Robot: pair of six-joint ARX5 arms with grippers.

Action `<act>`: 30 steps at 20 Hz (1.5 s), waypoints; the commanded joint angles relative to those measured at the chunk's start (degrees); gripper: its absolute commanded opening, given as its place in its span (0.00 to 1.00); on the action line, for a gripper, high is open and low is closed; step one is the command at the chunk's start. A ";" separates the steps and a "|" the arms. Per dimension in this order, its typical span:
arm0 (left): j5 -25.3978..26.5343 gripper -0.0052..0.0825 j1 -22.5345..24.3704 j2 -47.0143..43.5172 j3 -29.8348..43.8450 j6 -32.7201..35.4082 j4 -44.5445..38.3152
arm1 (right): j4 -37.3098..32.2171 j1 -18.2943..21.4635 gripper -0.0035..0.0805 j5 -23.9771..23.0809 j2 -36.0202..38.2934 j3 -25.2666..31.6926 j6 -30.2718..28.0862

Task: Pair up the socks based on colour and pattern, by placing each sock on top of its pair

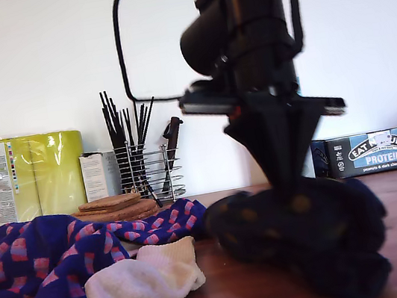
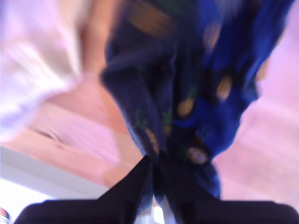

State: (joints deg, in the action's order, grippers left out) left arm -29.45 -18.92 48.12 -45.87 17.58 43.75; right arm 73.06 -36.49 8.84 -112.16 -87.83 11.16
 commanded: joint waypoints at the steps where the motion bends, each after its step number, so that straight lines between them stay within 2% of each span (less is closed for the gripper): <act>1: -0.11 0.04 0.15 -0.13 0.00 0.42 -0.02 | -2.71 0.52 0.03 0.28 4.70 2.84 0.98; 6: -0.13 0.04 0.15 -0.13 0.00 0.42 -0.02 | -7.76 1.79 0.04 4.48 4.81 6.03 1.51; 7: -0.13 0.04 0.15 -0.13 0.00 0.39 -0.02 | -7.69 1.70 0.11 5.33 4.81 6.03 0.72; 10: -1.53 0.04 0.15 -0.13 0.00 0.37 -0.04 | -5.73 1.62 0.54 5.75 4.81 6.03 -2.82; 11: -1.86 0.04 0.15 -0.13 0.00 0.37 -0.04 | -5.18 1.29 0.61 5.62 4.85 5.99 -3.96; 13: -1.86 0.04 0.13 -0.13 0.00 0.37 -0.04 | -5.16 0.94 0.62 4.98 5.25 5.99 -5.38; 15: -1.84 0.04 0.11 -0.11 0.00 0.39 -0.09 | -8.66 -0.26 0.62 4.85 5.99 5.90 -5.62; 18: -1.84 0.04 0.11 -0.11 0.00 0.39 -0.22 | -15.28 -1.73 0.62 1.84 6.40 5.42 -6.73; 23: -1.86 0.04 0.11 -0.11 0.00 0.39 -0.20 | -20.74 -1.73 0.65 1.01 5.81 5.42 -8.44; 29: -1.84 0.04 0.11 -0.11 0.00 0.39 -0.15 | -25.46 -1.75 0.65 1.11 0.11 5.42 -8.33; 30: -1.84 0.04 0.11 -0.11 0.00 0.39 -0.13 | -26.60 -1.75 0.62 1.16 -0.55 5.42 -8.17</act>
State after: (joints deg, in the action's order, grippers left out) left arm -31.03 -18.92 48.10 -45.87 17.58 43.75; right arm 47.13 -37.98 9.93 -110.91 -83.02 2.94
